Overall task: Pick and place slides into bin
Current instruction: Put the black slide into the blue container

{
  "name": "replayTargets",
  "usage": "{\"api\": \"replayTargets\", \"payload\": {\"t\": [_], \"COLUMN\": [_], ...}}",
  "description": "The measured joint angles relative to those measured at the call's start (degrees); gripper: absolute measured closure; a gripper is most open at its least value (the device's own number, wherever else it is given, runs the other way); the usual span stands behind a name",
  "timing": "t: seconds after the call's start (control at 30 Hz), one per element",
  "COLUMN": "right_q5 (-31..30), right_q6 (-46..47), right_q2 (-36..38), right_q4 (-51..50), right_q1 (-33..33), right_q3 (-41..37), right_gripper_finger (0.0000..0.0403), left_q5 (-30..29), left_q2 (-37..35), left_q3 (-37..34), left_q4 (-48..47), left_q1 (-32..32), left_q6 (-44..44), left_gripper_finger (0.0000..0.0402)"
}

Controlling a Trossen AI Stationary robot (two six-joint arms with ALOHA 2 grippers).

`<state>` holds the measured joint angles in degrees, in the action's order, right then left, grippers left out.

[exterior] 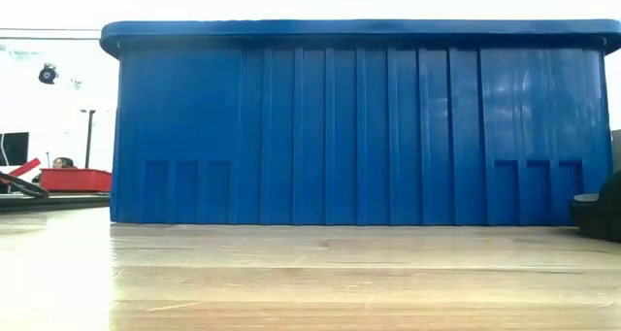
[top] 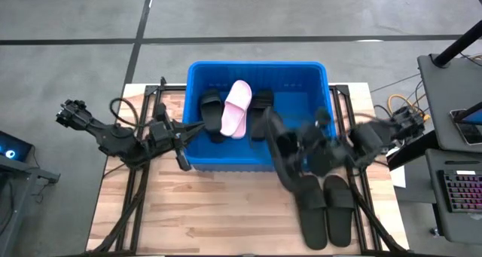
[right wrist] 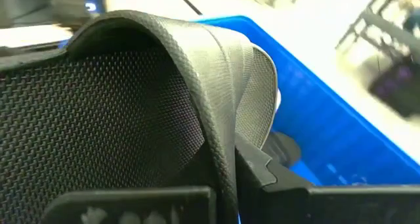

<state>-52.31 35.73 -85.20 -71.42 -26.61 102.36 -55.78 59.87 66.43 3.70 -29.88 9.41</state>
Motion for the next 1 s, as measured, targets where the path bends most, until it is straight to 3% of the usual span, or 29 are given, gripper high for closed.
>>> {"api": "replayTargets", "payload": {"t": [0.27, 0.5, 0.67, 0.8, 1.0], "right_q5": [9.39, 9.86, 10.26, 14.28, 15.00], "right_q6": [-8.68, -25.96, -34.98, -38.78, -47.17], "right_q2": [-1.30, -9.68, -17.03, -22.00, -26.13], "right_q4": [-0.85, -0.65, 2.60, 7.49, 14.30], "right_q1": [18.73, 30.56, 36.29, 39.79, 43.31], "right_q3": [-2.07, -2.33, -2.33, -2.38, -2.42], "right_gripper_finger": [0.0394, 0.0392, 0.0391, 0.0391, 0.0390], "left_q5": [0.01, 0.02, 0.07, -1.05, -1.85], "left_q2": [-1.68, -2.31, -3.74, -5.28, -7.51], "left_q3": [0.01, 0.03, 0.01, -0.04, -0.04], "left_q4": [0.28, -0.05, -0.21, -0.21, -0.14], "left_q1": [-0.81, -4.45, -8.23, -9.50, -11.18], "left_q6": [-0.07, -0.03, 0.02, 0.00, -0.05], "left_gripper_finger": [0.0386, 0.0386, 0.0386, 0.0386, 0.0386]}}
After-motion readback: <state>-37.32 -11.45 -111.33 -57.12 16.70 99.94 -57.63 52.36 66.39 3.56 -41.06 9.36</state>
